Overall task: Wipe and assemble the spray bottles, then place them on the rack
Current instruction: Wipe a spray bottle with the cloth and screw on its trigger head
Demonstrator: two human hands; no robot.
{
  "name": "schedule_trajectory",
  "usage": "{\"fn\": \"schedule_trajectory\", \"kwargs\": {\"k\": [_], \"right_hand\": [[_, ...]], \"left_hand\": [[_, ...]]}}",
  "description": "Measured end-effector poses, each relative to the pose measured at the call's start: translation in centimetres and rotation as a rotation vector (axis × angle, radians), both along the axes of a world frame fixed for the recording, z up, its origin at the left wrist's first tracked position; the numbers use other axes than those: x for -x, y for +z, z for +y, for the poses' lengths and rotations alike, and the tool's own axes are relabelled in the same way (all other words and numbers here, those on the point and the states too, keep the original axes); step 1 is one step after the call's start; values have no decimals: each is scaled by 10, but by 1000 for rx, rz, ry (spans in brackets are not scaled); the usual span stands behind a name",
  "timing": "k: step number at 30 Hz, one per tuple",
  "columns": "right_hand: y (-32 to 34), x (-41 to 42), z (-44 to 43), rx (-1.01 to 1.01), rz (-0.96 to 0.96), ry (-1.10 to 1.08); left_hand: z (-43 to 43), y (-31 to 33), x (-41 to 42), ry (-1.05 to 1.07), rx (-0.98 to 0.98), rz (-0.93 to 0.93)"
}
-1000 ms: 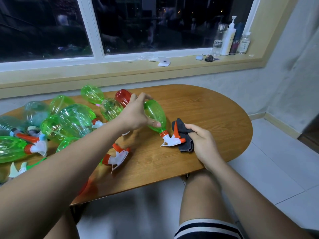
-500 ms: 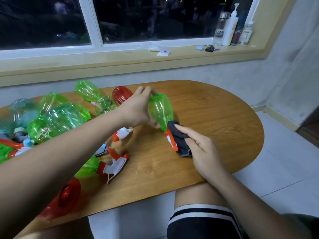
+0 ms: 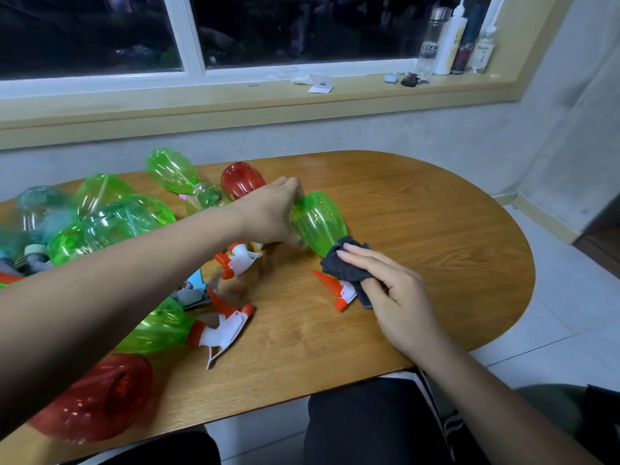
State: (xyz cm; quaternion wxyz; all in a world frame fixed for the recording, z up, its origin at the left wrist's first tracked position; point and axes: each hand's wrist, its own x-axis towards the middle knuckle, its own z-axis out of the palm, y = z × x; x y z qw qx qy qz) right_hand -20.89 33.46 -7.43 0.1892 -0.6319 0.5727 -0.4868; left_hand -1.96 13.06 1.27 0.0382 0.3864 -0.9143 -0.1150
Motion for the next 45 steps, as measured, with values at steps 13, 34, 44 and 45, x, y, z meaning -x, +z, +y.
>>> {"fn": "schedule_trajectory", "kwargs": {"k": [13,34,44,45], "right_hand": [[8,-3,33,103,76,-49],[-16,2,119,66,490,-129],[-19,-30,148,164,487,7],[-18,-28,149,148,469,50]], "left_hand": [[51,18,34,17,-167,-132],[135,17,38,84,-98,-101],[168,31,42,107,-137,-151],[169,31,42,105,-146,-153]]}}
